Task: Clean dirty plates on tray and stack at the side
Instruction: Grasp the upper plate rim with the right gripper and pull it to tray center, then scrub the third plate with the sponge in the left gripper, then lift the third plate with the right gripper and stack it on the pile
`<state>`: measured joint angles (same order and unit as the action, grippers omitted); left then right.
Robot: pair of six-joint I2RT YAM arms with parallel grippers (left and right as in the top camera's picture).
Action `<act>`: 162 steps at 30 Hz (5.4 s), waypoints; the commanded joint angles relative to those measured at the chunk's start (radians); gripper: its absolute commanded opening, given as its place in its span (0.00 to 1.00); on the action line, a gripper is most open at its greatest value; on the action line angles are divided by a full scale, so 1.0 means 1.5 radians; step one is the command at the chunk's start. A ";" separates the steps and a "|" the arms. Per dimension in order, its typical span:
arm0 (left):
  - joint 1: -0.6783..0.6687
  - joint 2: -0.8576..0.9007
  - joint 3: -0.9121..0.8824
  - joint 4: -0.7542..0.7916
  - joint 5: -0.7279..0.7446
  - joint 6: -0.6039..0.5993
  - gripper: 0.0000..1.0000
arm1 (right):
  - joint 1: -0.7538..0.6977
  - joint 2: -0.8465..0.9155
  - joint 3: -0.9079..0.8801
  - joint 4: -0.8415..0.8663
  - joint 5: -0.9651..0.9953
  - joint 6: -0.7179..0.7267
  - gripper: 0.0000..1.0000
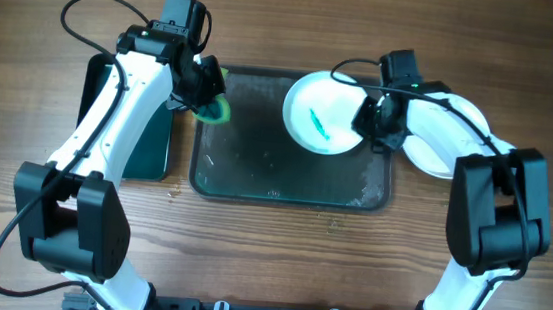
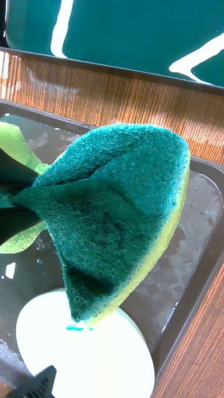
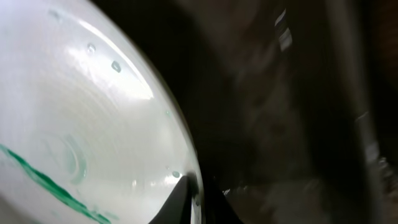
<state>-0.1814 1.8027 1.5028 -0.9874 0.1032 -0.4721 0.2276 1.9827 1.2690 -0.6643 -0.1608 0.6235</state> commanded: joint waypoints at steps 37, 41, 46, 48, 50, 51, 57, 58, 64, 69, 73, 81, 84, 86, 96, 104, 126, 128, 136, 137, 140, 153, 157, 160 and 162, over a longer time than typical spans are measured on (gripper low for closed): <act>-0.013 0.004 0.005 0.003 0.008 0.013 0.04 | 0.064 0.042 0.003 0.035 -0.030 -0.074 0.04; -0.046 0.029 0.003 0.016 0.008 0.014 0.04 | 0.115 0.042 -0.026 0.033 -0.051 -0.042 0.04; -0.097 0.071 0.003 0.038 0.008 0.052 0.04 | 0.135 0.042 -0.026 0.036 -0.074 -0.050 0.04; -0.109 0.087 0.003 0.042 0.008 0.065 0.04 | 0.134 0.042 -0.027 0.036 -0.074 -0.052 0.04; -0.117 0.109 0.003 0.046 0.008 0.080 0.04 | 0.134 0.042 -0.027 0.037 -0.074 -0.053 0.04; -0.119 0.125 0.003 0.044 0.008 0.083 0.04 | 0.134 0.042 -0.030 0.041 -0.075 -0.055 0.04; -0.122 0.193 0.002 0.037 0.023 0.115 0.04 | 0.117 0.042 -0.049 0.073 -0.131 -0.087 0.04; -0.124 0.199 0.001 0.037 0.032 0.122 0.04 | 0.113 0.042 -0.052 0.077 -0.135 -0.090 0.04; -0.150 0.241 0.001 0.035 0.073 0.123 0.04 | 0.103 0.042 -0.058 0.084 -0.155 -0.101 0.05; -0.172 0.242 0.001 0.066 0.244 0.155 0.04 | 0.103 0.042 -0.058 0.088 -0.156 -0.099 0.04; -0.176 0.242 0.001 0.094 0.246 0.146 0.04 | 0.103 0.042 -0.058 0.092 -0.159 -0.099 0.05; -0.146 0.239 0.009 -0.021 -0.317 -0.118 0.04 | 0.103 0.042 -0.058 0.093 -0.158 -0.085 0.04; -0.153 0.239 0.009 -0.040 -0.299 -0.116 0.04 | 0.103 0.042 -0.058 0.095 -0.158 -0.082 0.04; -0.160 0.239 0.009 -0.028 -0.215 -0.066 0.04 | 0.103 0.042 -0.058 0.096 -0.158 -0.082 0.04; -0.160 0.239 0.009 0.156 0.151 0.133 0.04 | 0.103 0.042 -0.058 0.095 -0.158 -0.083 0.04; -0.127 0.237 0.016 0.045 -0.366 -0.080 0.04 | 0.103 0.042 -0.058 0.095 -0.158 -0.083 0.04; -0.137 0.237 0.016 0.143 -0.068 0.056 0.04 | 0.103 0.042 -0.058 0.094 -0.158 -0.083 0.04; -0.120 0.237 0.030 0.092 -0.211 0.011 0.04 | 0.103 0.042 -0.058 0.093 -0.158 -0.083 0.04; -0.061 0.202 0.182 -0.136 -0.202 0.019 0.04 | 0.103 0.019 -0.057 0.079 -0.132 -0.085 0.04; -0.052 0.193 0.198 -0.148 -0.147 0.053 0.04 | 0.103 0.004 -0.057 0.065 -0.110 -0.085 0.04; -0.038 0.176 0.203 -0.150 -0.048 0.088 0.04 | 0.112 -0.063 -0.057 0.015 -0.006 -0.103 0.04; -0.039 0.176 0.202 -0.145 -0.031 0.085 0.04 | 0.317 -0.310 -0.057 -0.133 0.665 -0.101 0.04; -0.039 0.176 0.202 -0.145 -0.031 0.085 0.04 | 0.383 -0.311 -0.057 -0.151 0.833 -0.106 0.04; -0.039 0.176 0.202 -0.145 -0.031 0.085 0.04 | 0.431 -0.311 -0.057 -0.151 0.963 -0.160 0.04; -0.039 0.176 0.202 -0.145 -0.031 0.085 0.04 | 0.452 -0.311 -0.057 -0.148 1.037 -0.180 0.04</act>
<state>-0.2382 2.0941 1.7893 -1.2079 0.0368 -0.3599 0.8623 1.5387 1.1839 -0.8906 1.1172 0.4179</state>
